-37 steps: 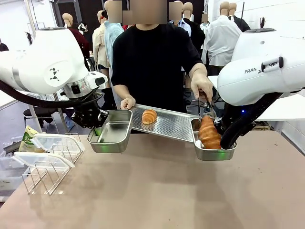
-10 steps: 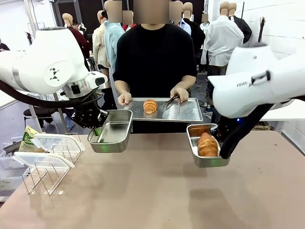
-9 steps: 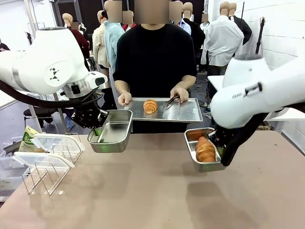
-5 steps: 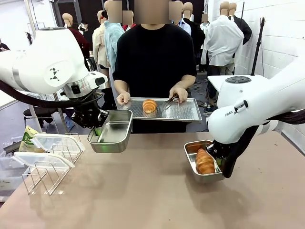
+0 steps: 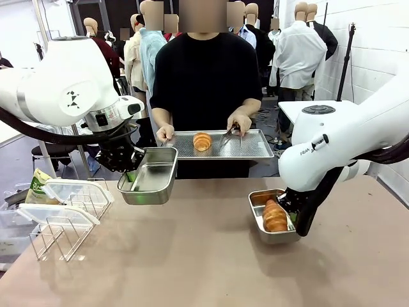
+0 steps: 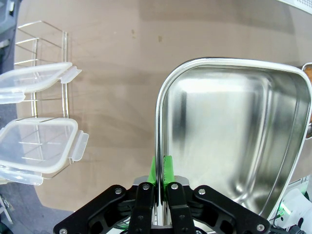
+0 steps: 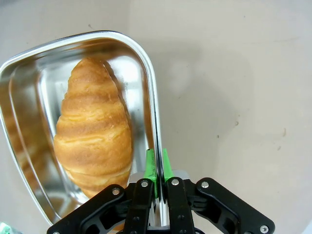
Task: Place the bread in airtight containers.
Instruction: Once an object is inside an Airtight Container , place the container in the center of the table.
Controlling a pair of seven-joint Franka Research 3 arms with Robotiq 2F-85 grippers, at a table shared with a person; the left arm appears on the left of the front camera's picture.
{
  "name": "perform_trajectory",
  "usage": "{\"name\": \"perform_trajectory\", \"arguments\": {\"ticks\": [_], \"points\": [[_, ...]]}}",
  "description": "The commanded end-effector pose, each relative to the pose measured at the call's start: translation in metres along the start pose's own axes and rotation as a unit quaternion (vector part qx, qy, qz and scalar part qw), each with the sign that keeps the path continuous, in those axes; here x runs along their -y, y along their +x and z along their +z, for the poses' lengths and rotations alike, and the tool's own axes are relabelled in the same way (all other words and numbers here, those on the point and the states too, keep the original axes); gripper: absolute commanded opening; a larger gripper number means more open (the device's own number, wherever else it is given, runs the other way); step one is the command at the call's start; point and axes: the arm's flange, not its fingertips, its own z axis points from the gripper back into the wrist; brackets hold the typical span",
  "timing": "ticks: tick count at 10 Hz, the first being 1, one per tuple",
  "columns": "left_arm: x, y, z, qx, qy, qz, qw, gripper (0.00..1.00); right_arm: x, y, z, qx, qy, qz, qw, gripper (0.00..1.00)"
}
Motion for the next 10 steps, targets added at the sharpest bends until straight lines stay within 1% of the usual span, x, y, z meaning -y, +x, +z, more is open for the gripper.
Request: {"name": "perform_trajectory", "arguments": {"ticks": [1,2,3,4,8,9,10], "points": [[-0.0015,0.0014,0.0039,0.003,-0.002,0.001,1.000,0.00,-0.0043,0.0043,-0.0049,0.010,0.014,-0.021,1.000,0.00],[-0.0015,0.0014,0.0039,0.003,-0.002,0.001,1.000,0.00,-0.0030,0.0041,-0.0077,0.010,0.023,-0.024,0.999,0.00],[-0.0015,0.0014,0.0039,0.003,-0.002,0.001,1.000,0.00,-0.0027,0.0034,-0.0089,0.012,0.030,-0.034,0.999,0.03],[-0.0015,0.0014,0.0039,0.003,-0.002,0.001,1.000,0.00,-0.0029,0.0024,-0.0101,0.008,0.031,-0.038,0.999,0.19],[-0.0015,0.0014,0.0039,0.003,-0.002,0.001,1.000,0.00,0.0009,-0.0007,-0.0103,0.005,0.035,-0.049,0.998,0.94],[-0.0015,0.0014,0.0039,0.003,-0.002,0.001,1.000,0.00,0.0011,-0.0013,-0.0065,0.007,0.032,-0.051,0.998,1.00],[-0.0015,0.0014,0.0039,0.003,-0.002,0.001,1.000,0.00,0.0021,-0.0007,-0.0032,0.009,0.035,-0.046,0.998,1.00]]}}
